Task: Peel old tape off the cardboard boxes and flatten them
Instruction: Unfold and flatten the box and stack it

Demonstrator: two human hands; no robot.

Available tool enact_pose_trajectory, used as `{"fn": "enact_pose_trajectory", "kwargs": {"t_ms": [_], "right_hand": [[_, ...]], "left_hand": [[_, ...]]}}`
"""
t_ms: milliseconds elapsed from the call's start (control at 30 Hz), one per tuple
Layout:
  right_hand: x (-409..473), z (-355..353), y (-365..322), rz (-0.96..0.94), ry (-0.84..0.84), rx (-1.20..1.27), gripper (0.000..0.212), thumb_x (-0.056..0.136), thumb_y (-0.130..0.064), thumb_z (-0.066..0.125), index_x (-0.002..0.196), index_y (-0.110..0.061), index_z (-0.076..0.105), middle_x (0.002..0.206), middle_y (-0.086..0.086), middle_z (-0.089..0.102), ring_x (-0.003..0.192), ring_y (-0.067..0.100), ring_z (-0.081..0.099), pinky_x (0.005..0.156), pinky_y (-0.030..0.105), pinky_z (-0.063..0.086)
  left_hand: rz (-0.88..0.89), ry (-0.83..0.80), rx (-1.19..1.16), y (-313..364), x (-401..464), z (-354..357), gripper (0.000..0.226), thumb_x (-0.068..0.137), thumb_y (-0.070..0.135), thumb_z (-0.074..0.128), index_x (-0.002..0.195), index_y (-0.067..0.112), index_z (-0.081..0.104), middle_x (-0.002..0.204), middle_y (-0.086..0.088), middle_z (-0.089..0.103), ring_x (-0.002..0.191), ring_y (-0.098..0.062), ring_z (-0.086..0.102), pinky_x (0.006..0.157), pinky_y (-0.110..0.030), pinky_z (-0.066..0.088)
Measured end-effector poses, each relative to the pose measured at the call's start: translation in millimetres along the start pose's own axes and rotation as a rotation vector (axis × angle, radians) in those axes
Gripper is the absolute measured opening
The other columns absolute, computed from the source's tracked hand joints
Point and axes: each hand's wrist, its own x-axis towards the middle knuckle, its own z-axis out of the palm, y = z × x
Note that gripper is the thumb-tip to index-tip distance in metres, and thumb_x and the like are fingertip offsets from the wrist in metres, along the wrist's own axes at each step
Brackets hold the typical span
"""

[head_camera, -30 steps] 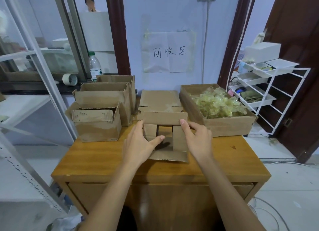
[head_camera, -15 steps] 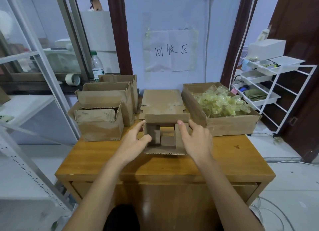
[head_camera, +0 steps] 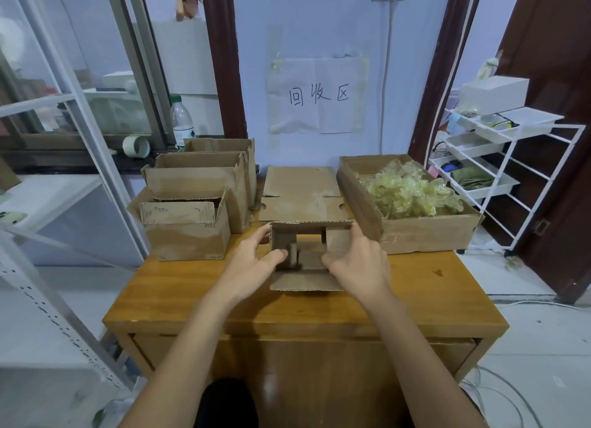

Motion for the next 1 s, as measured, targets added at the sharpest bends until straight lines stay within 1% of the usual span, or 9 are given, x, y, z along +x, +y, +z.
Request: {"fn": "enact_pose_trajectory", "kwargs": {"t_ms": [167,267,367,500,600,700,767,900,1000], "right_hand": [[5,-6,13,-0.045,-0.081,0.15,0.073,0.079,-0.046,0.074,0.139,-0.011,0.052,0.099,-0.002,0.07,0.089,0.022,0.066,0.056,0.023,0.04],[0,-16,14,-0.072,-0.123,0.273,0.085,0.085,-0.043,0.078,0.157,-0.017,0.041,0.13,-0.011,0.062,0.12,0.015,0.059,0.083,0.022,0.045],[2,-22,23,-0.102,-0.2,0.481,0.095,0.087,-0.036,0.083,0.162,-0.014,0.03,0.141,-0.019,0.05,0.125,0.0,0.045,0.097,0.018,0.04],[0,-28,32,-0.077,-0.255,0.687,0.098,0.082,-0.039,0.084,0.162,-0.02,0.031,0.161,-0.008,0.043,0.134,0.008,0.048,0.117,0.044,0.045],[-4,-28,39,-0.086,-0.284,0.776,0.063,0.096,-0.022,0.071,0.154,-0.032,0.046,0.149,-0.015,0.055,0.137,0.007,0.051,0.102,0.034,0.053],[-4,-28,47,-0.042,-0.324,0.822,0.048,0.101,-0.014,0.06,0.144,-0.035,0.058,0.113,-0.016,0.077,0.106,0.003,0.071,0.069,0.014,0.054],[-3,-30,46,-0.021,-0.329,0.825,0.046,0.102,-0.014,0.059,0.143,-0.035,0.057,0.105,-0.02,0.077,0.095,-0.005,0.071,0.064,0.01,0.052],[-1,-31,49,0.009,-0.377,0.854,0.045,0.103,-0.014,0.059,0.135,-0.045,0.051,0.107,-0.03,0.069,0.089,-0.014,0.068,0.067,0.012,0.054],[-2,-31,51,0.057,-0.423,0.881,0.048,0.098,-0.025,0.067,0.141,-0.044,0.056,0.133,-0.015,0.068,0.113,0.003,0.069,0.096,0.035,0.058]], "left_hand": [[0.005,0.001,0.003,3,-2,2,0.069,0.099,0.042,0.067,0.159,0.037,0.034,0.163,0.006,0.04,0.151,-0.022,0.034,0.119,-0.048,0.032],[-0.007,-0.003,-0.015,5,-4,1,0.068,0.099,0.041,0.067,0.159,0.038,0.034,0.161,0.007,0.04,0.15,-0.021,0.034,0.119,-0.047,0.032],[0.019,-0.027,-0.029,5,-6,0,0.063,0.099,0.039,0.068,0.155,0.04,0.039,0.151,0.011,0.048,0.14,-0.016,0.041,0.113,-0.042,0.035],[0.024,-0.036,-0.03,6,-7,1,0.063,0.099,0.038,0.068,0.155,0.041,0.038,0.14,0.017,0.045,0.13,-0.008,0.039,0.11,-0.039,0.036],[0.022,-0.03,-0.026,3,-6,1,0.063,0.099,0.039,0.068,0.154,0.042,0.039,0.146,0.015,0.047,0.134,-0.011,0.041,0.112,-0.041,0.036],[0.015,-0.062,-0.055,2,-5,1,0.064,0.097,0.044,0.07,0.152,0.051,0.038,0.14,0.018,0.048,0.138,-0.016,0.045,0.115,-0.045,0.04],[0.023,-0.079,-0.084,1,-8,2,0.067,0.096,0.048,0.069,0.153,0.052,0.034,0.139,0.021,0.045,0.136,-0.011,0.042,0.117,-0.052,0.041],[-0.007,-0.101,-0.211,1,-14,2,0.074,0.09,0.08,0.049,0.156,0.054,0.03,0.161,0.015,0.035,0.147,-0.02,0.035,0.115,-0.048,0.036],[-0.232,-0.042,-0.533,3,-6,2,0.083,0.082,0.086,0.03,0.155,0.047,0.04,0.164,0.002,0.039,0.148,-0.043,0.038,0.112,-0.06,0.041]]}}
